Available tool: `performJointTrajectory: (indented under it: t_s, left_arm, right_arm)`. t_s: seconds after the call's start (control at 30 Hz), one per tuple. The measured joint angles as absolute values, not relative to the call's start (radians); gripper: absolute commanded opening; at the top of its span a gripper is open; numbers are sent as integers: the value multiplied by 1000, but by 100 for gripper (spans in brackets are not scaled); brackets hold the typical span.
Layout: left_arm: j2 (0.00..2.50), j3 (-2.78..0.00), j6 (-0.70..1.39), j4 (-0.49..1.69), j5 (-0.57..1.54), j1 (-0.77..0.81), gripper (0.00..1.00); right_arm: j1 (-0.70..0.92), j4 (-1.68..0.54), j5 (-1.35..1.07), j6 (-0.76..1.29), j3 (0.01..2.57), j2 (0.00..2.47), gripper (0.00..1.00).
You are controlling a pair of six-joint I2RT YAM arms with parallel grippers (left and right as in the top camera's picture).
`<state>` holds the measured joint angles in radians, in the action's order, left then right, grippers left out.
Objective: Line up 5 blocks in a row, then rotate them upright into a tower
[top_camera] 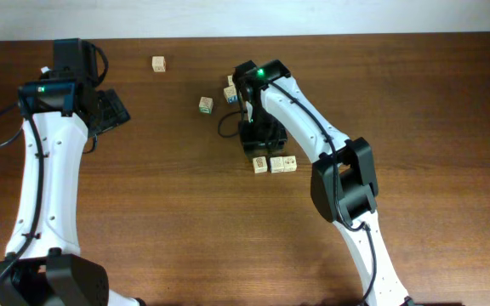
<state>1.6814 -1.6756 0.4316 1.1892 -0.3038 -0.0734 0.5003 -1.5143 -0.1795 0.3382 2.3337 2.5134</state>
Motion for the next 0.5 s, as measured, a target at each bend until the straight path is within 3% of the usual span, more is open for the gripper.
performJointTrajectory:
  t_s: [0.07,0.13,0.5]
  left_arm:
    - [1681,-1676,432,1189,-304,-73,99]
    - [1681,-1676,432,1190,-304,-73,99]
    - [1681,-1676,432,1189,-304,-73,99]
  right_arm:
    - [500,-1528,-179,331,2410,2515,17]
    - [505,-1529,-168,326,2465,2515,6]
    - [595,-1408,-15,387,2286,2518,4]
